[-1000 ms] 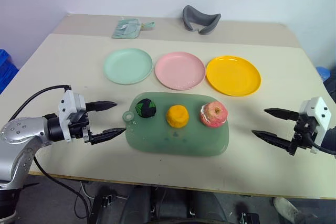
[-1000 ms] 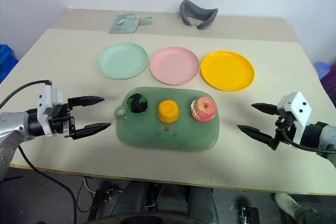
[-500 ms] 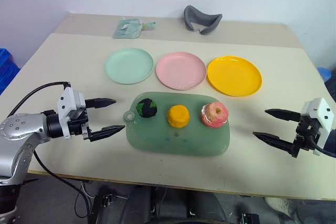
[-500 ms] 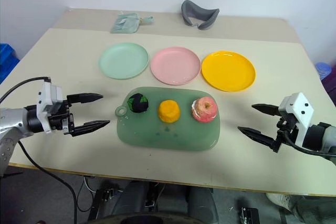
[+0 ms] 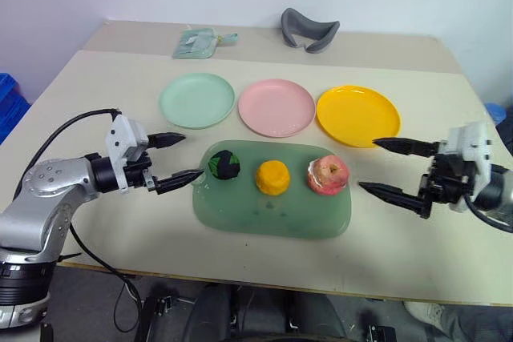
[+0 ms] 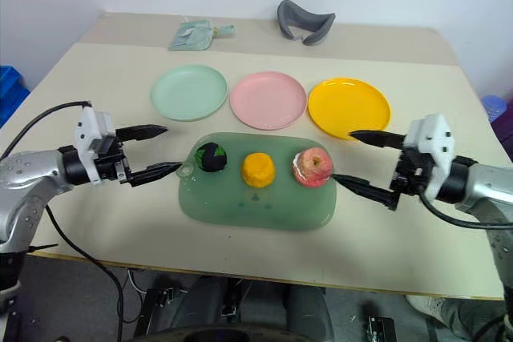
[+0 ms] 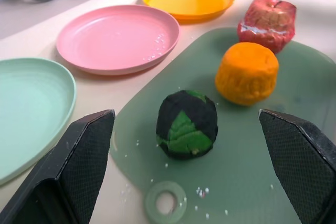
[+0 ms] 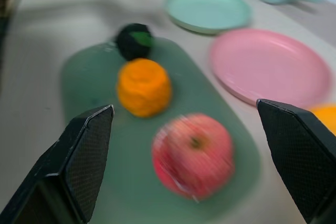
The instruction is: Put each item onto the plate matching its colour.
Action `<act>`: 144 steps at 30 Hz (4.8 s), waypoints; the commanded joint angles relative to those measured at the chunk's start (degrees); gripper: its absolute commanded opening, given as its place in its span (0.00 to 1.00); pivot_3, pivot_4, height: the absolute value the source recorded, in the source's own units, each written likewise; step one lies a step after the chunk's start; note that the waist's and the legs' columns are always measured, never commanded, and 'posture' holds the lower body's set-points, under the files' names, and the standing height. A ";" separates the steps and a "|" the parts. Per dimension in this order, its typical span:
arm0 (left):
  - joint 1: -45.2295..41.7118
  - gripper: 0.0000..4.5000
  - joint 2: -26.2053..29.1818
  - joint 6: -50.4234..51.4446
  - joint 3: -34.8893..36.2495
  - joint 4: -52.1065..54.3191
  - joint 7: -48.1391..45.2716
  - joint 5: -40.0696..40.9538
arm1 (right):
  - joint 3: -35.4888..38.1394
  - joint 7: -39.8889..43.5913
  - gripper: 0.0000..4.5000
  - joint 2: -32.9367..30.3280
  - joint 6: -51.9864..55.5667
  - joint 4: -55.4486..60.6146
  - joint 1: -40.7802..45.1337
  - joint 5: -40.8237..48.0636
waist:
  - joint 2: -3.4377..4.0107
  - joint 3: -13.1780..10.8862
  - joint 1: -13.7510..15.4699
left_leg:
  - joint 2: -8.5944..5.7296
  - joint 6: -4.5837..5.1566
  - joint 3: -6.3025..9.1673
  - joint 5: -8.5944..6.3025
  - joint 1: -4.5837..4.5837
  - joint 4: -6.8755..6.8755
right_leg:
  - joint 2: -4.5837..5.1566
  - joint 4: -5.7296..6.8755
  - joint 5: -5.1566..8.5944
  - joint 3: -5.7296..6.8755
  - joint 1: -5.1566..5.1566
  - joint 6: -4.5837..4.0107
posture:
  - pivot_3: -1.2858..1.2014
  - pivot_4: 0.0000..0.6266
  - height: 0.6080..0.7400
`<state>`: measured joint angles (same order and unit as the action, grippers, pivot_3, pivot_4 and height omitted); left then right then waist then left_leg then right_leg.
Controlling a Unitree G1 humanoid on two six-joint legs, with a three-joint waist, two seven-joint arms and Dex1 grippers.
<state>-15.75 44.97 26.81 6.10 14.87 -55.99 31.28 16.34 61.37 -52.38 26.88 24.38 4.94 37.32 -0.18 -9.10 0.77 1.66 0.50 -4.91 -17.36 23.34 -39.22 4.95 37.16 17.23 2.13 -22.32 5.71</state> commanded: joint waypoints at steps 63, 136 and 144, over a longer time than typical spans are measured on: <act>-43.97 0.99 -33.29 -26.62 9.77 -67.34 47.86 -18.66 | -18.48 0.62 1.00 14.52 -11.44 -15.56 25.53 -14.78 | -0.32 -0.17 -0.08 | -0.14 -0.07 -0.04 0.05 0.14 -0.05 | 0.06 0.02 -0.06 0.22 -0.16 0.12 | 0.52 0.24 1.00; 5.46 1.00 -10.50 -6.51 1.49 4.78 12.44 -6.57 | -15.66 -21.47 0.61 24.51 -14.20 -59.28 55.26 -28.98 | -0.29 -0.14 -1.43 | -0.09 -0.09 0.02 0.06 0.12 0.07 | 0.14 0.06 -0.05 0.16 -0.19 0.07 | 0.52 0.24 1.00; 6.12 1.00 -10.60 -7.36 2.18 4.26 13.55 -7.43 | -13.78 -28.22 0.61 24.38 -28.79 -89.71 60.64 -32.85 | -0.16 -0.22 -3.33 | 0.07 -0.14 -0.27 0.08 0.13 0.30 | 0.04 0.08 -0.05 0.06 -0.37 0.07 | 0.52 0.24 1.00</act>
<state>-9.80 33.98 20.59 7.41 17.63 -42.50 23.76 1.02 34.18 -27.82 1.07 -63.61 63.02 4.91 -0.34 -9.31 -2.56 1.74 0.37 -5.20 -17.27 23.47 -38.92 4.99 37.24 17.18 2.18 -22.69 5.79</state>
